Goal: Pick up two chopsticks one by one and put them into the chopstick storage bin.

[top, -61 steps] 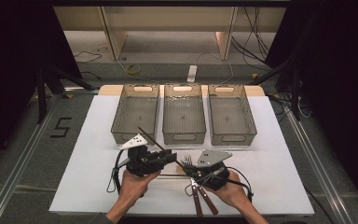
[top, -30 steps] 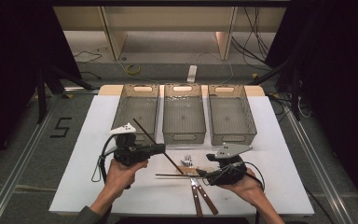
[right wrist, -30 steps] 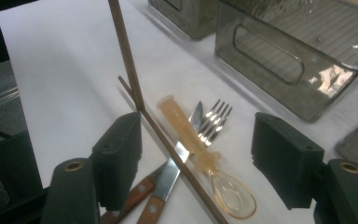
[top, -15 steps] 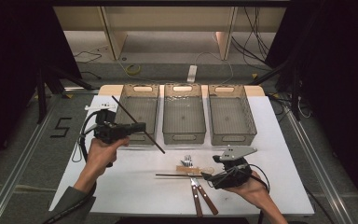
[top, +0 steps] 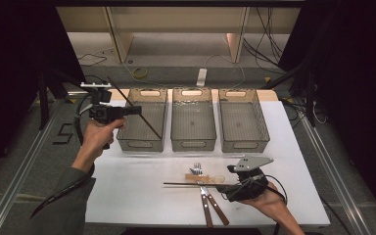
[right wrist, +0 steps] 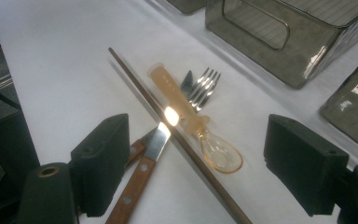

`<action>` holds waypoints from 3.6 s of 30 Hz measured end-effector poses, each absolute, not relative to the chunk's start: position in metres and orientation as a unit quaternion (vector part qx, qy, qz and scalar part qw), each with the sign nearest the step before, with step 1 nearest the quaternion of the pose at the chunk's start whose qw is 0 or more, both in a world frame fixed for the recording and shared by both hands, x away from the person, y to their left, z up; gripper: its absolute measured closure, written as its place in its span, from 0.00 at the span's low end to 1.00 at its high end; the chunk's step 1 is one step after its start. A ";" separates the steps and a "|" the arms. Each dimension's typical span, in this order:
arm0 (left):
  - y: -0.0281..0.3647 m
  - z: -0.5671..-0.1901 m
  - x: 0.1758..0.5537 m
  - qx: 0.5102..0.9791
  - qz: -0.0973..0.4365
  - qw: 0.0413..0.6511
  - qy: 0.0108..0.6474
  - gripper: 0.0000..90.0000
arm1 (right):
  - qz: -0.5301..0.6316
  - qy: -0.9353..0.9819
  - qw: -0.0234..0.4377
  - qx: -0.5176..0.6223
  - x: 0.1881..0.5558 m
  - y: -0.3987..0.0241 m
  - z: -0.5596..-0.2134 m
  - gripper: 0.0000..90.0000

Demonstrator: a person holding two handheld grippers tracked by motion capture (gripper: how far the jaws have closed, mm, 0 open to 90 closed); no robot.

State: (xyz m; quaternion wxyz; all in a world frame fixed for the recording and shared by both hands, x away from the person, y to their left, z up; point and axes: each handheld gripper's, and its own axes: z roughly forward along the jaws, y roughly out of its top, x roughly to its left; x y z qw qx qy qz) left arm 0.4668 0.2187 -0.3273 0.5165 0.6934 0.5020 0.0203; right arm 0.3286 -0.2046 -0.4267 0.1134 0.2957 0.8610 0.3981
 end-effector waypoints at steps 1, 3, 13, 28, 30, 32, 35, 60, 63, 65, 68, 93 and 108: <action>0.220 -0.327 0.470 0.692 0.020 0.515 0.505 0.93 | 0.398 0.861 0.113 0.296 0.328 -0.205 -0.427 0.26; 0.222 -0.326 0.477 0.695 0.021 0.504 0.512 0.93 | 0.397 0.861 0.113 0.296 0.328 -0.206 -0.427 0.26; 0.216 -0.341 0.504 0.708 0.027 0.456 0.538 0.93 | 0.395 0.862 0.111 0.297 0.327 -0.206 -0.428 0.26; 0.206 -0.366 0.521 0.717 0.013 0.416 0.559 0.93 | 0.393 0.866 0.107 0.288 0.327 -0.205 -0.428 0.26; 0.207 -0.369 0.523 0.715 0.012 0.415 0.563 0.92 | 0.394 0.866 0.107 0.288 0.327 -0.205 -0.427 0.26; 0.207 -0.372 0.525 0.717 0.007 0.409 0.565 0.92 | 0.393 0.866 0.108 0.288 0.327 -0.205 -0.428 0.26; 0.208 -0.375 0.527 0.717 0.005 0.402 0.569 0.92 | 0.391 0.868 0.107 0.288 0.328 -0.205 -0.428 0.26; 0.188 -0.362 0.513 0.748 0.029 0.384 0.540 0.38 | 0.390 0.871 0.104 0.280 0.328 -0.204 -0.427 0.26; 0.179 -0.350 0.499 0.758 0.036 0.403 0.512 0.29 | 0.388 0.872 0.107 0.279 0.330 -0.204 -0.425 0.26; 0.173 -0.343 0.488 0.765 0.036 0.415 0.491 0.26 | 0.385 0.874 0.109 0.277 0.332 -0.205 -0.424 0.26; 0.166 -0.337 0.470 0.772 0.038 0.432 0.464 0.21 | 0.381 0.877 0.106 0.274 0.335 -0.206 -0.422 0.27; 0.145 -0.371 0.385 0.821 0.065 0.429 0.371 0.17 | 0.313 0.908 0.092 0.262 0.361 -0.205 -0.423 0.28; 0.134 -0.401 0.361 0.844 0.072 0.402 0.347 0.17 | 0.226 0.943 0.059 0.238 0.370 -0.195 -0.432 0.39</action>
